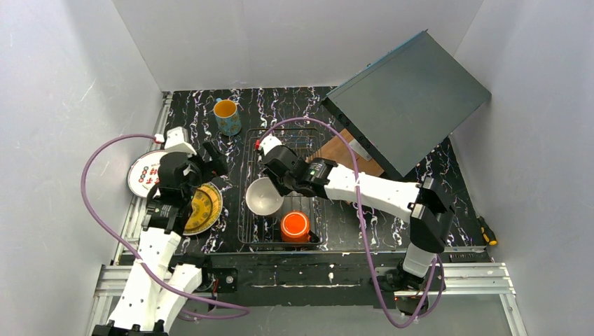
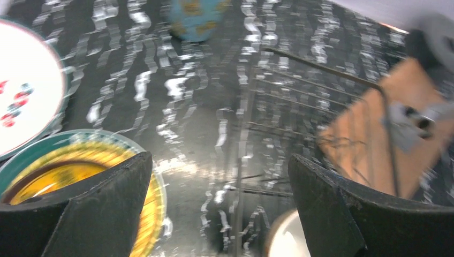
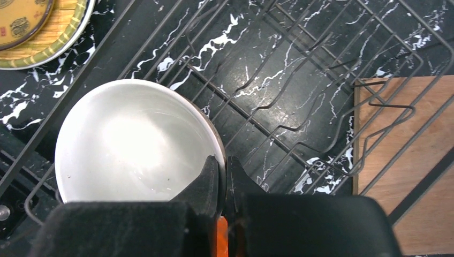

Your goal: Load the mixed dishes into the dish rack

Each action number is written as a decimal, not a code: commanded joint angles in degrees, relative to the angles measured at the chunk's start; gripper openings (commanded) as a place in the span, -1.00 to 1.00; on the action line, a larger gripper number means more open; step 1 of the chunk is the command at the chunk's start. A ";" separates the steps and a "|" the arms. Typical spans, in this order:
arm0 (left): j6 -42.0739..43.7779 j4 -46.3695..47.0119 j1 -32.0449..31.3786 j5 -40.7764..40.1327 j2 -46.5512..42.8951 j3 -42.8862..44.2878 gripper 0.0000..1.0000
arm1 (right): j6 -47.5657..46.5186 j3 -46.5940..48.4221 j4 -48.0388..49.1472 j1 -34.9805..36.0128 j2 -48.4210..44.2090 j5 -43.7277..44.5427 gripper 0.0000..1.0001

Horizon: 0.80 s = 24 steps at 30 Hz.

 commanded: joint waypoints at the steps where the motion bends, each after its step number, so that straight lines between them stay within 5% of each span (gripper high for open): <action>1: 2.71 12.36 0.23 26.38 1.89 -2.18 0.96 | 0.28 4.22 1.71 0.07 -2.85 6.23 -0.97; 5: 1.73 13.32 0.11 42.52 11.47 1.03 0.74 | 2.06 4.01 -0.04 -0.46 -5.73 10.72 -0.97; 9: 1.66 12.86 -1.77 49.11 16.45 2.63 0.52 | 3.74 4.27 -2.09 -1.46 -8.08 13.63 -0.97; 17: 10.24 2.23 -12.81 34.58 16.59 5.74 0.18 | 3.80 5.96 -3.48 -1.67 -9.91 13.87 -0.97; 24: 10.55 -0.40 -13.80 30.92 18.92 7.09 -0.14 | 4.30 7.91 -4.16 -0.86 -10.41 12.26 -0.97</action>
